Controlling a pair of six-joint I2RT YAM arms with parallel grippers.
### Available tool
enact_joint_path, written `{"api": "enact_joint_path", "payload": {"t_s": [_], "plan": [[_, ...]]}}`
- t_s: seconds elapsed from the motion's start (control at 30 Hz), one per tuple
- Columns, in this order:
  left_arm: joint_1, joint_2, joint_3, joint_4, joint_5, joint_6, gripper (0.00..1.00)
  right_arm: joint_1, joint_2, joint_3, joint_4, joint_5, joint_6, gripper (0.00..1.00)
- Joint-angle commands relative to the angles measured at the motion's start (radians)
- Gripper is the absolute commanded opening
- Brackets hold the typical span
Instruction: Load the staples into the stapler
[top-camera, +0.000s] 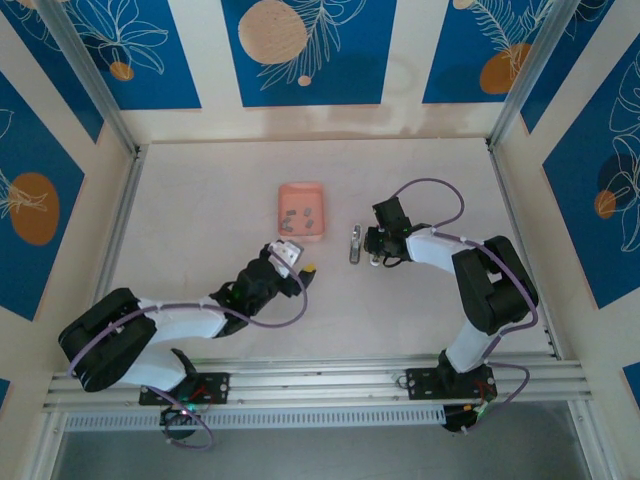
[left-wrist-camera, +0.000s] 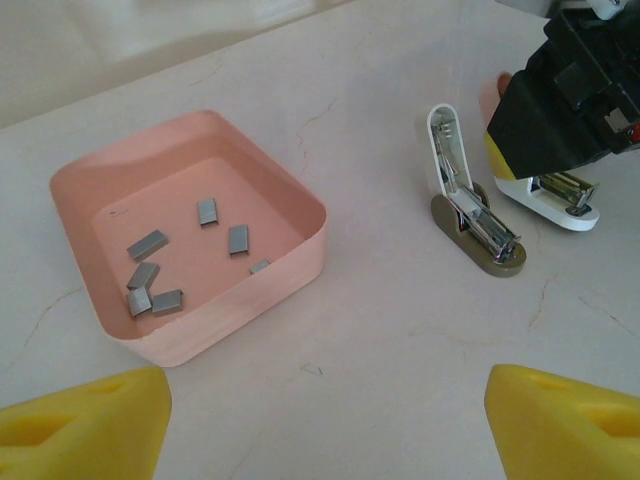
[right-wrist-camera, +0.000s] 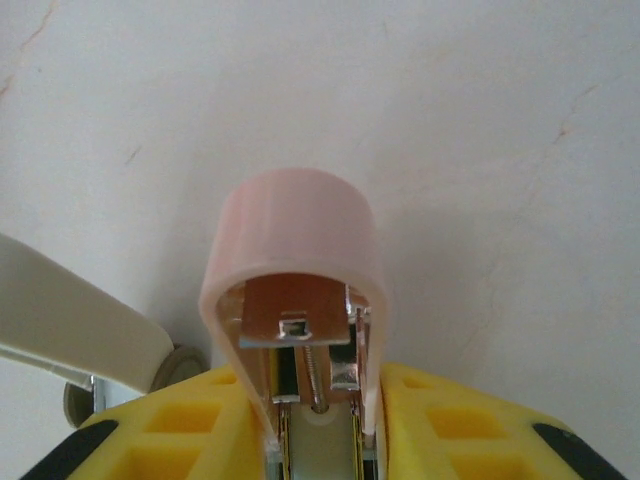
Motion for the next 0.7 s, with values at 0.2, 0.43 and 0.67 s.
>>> {"api": "enact_joint_path", "payload": {"t_s": [0.2, 0.43, 0.67], "plan": [[0.001, -0.015, 0.097, -0.132, -0.024, 0.019, 0.85, 0.008, -0.062, -0.035, 0.032, 0.022, -0.003, 0.51], [0.052, -0.039, 0.268, -0.482, 0.071, -0.066, 0.87, 0.022, -0.274, -0.11, 0.022, 0.021, -0.016, 0.54], [0.214, 0.05, 0.523, -0.846, 0.381, -0.117, 0.82, 0.055, -0.428, -0.199, 0.038, -0.041, 0.011, 0.53]]}}
